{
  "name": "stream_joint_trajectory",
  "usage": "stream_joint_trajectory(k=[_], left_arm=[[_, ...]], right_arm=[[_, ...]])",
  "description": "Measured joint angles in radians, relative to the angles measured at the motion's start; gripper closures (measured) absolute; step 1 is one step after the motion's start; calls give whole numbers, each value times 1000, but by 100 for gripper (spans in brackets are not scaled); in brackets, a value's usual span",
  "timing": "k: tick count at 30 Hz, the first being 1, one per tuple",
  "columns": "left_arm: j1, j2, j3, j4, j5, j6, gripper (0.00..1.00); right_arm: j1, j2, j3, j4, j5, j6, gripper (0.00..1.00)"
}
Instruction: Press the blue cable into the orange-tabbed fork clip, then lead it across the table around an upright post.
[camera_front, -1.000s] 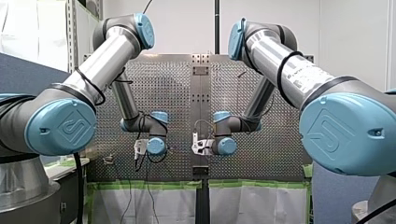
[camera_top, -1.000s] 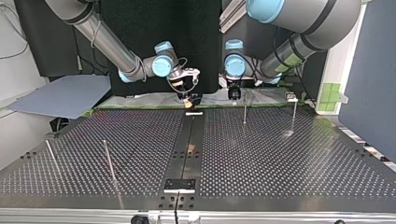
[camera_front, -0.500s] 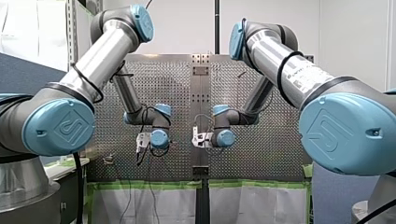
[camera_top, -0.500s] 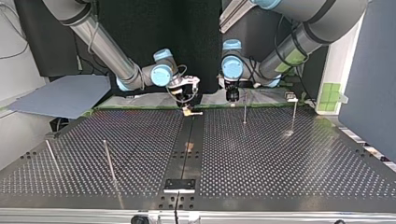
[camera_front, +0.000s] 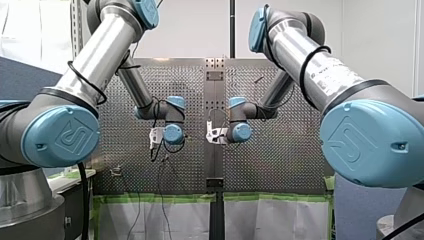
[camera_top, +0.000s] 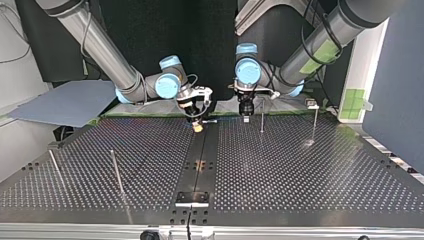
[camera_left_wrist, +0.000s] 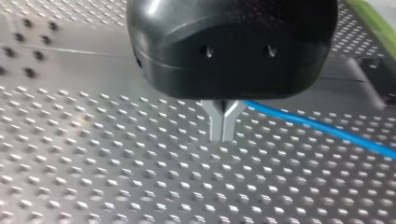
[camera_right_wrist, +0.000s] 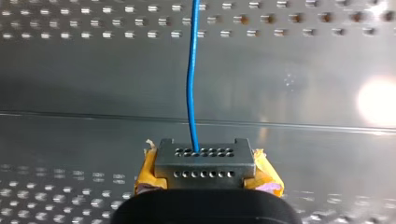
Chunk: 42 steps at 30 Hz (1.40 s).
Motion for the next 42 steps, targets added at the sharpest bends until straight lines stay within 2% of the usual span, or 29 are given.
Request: stream_joint_trajectory(k=[13,24,33,42], left_arm=[[-32,17,41,-47,-1,13,100],[-42,19,61,-60,-1,-4,100],[-48,49,89,-67,0,-25,100],[-61,56,146,-126,-1,-36,100]], right_arm=[[-8,-68,0,4,-1,2,100],[-22,-125,0,7,-1,3,100],[-24,-154,0,8,0,-5,100],[-24,-174,-10,18,1,-7,100]])
